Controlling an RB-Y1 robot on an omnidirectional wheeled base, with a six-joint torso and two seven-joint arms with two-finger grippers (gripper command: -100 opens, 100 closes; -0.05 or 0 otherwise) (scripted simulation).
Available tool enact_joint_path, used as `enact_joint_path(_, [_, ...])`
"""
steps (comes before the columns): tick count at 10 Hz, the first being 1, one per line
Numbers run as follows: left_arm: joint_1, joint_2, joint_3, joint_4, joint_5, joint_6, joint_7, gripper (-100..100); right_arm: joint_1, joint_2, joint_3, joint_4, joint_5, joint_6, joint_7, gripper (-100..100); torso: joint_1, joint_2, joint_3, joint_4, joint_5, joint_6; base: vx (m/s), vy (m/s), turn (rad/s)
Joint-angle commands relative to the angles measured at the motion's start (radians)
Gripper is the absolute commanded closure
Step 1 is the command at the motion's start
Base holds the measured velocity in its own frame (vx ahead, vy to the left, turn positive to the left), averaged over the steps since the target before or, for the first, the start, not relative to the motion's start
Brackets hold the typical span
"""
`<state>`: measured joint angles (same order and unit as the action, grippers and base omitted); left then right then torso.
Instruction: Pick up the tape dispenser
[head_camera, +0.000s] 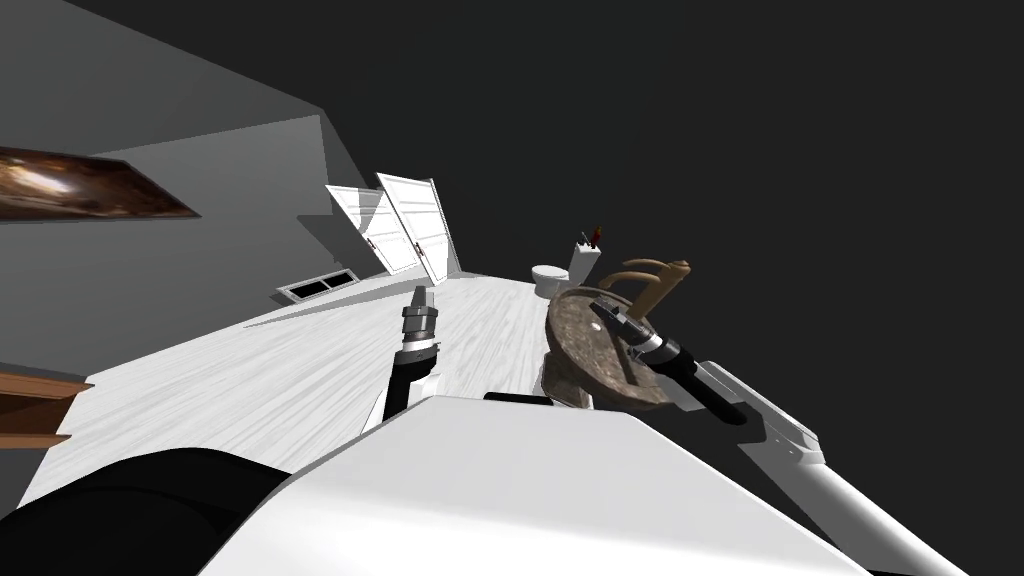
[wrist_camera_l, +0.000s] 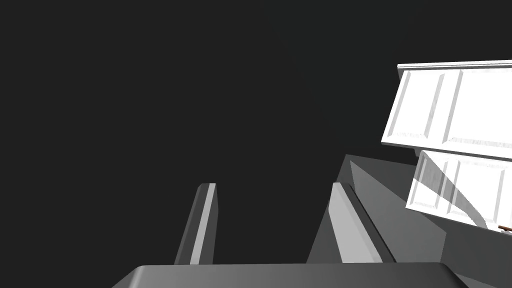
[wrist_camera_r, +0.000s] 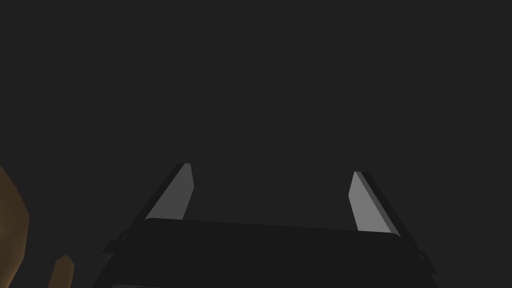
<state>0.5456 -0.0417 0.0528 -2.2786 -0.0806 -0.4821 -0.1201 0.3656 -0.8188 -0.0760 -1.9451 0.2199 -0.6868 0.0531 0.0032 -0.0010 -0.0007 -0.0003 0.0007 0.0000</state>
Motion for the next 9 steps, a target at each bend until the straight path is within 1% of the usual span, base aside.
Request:
enact_joint_path(1, [0.0,0.0,0.0,0.0,0.0,0.0,0.0,0,-0.003,-0.042,0.003,0.016,0.008,-0.007,0.002,-100,0.0,0.0,0.0,0.0,0.0,0.0,0.016,0.039,0.055])
enact_joint_path(2, [0.0,0.0,0.0,0.0,0.0,0.0,0.0,0,-0.001,-0.076,0.011,0.043,0.023,-0.017,0.007,-100,-0.001,0.0,0.0,0.0,0.0,0.0,0.017,0.042,0.167])
enact_joint_path(3, [0.0,0.0,0.0,0.0,0.0,0.0,0.0,0,-0.001,-0.1,0.011,0.043,0.023,-0.017,0.007,-100,0.0,0.0,0.0,0.0,0.0,0.0,0.017,0.034,0.058])
enact_joint_path(4, [0.0,0.0,0.0,0.0,0.0,0.0,0.0,0,0.003,-0.132,0.022,0.069,0.038,-0.024,0.013,-100,-0.001,0.0,0.0,0.0,0.0,0.001,0.018,0.047,0.128])
enact_joint_path(5, [0.0,0.0,0.0,0.0,0.0,0.0,0.0,0,0.003,-0.159,0.022,0.069,0.038,-0.024,0.013,-100,0.0,0.0,0.0,0.0,0.0,0.0,0.012,0.035,0.072])
enact_joint_path(6, [0.0,0.0,0.0,0.0,0.0,0.0,0.0,0,0.008,-0.191,0.035,0.096,0.053,-0.029,0.018,-100,-0.001,0.001,0.0,0.0,0.0,0.0,0.014,0.048,0.139])
enact_joint_path(7, [0.0,0.0,0.0,0.0,0.0,0.0,0.0,0,0.008,-0.219,0.035,0.096,0.053,-0.029,0.018,-100,0.0,0.0,0.0,0.0,0.0,0.0,0.014,0.039,0.076])
enact_joint_path(8, [0.0,0.0,0.0,0.0,0.0,0.0,0.0,0,0.015,-0.253,0.051,0.122,0.066,-0.032,0.023,-100,-0.001,0.001,0.0,0.0,0.0,0.001,0.009,0.04,0.161])
enact_joint_path(9, [0.0,0.0,0.0,0.0,0.0,0.0,0.0,0,0.015,-0.28,0.051,0.122,0.066,-0.032,0.023,-100,0.0,0.001,0.0,0.0,0.0,0.0,0.007,0.029,0.084])
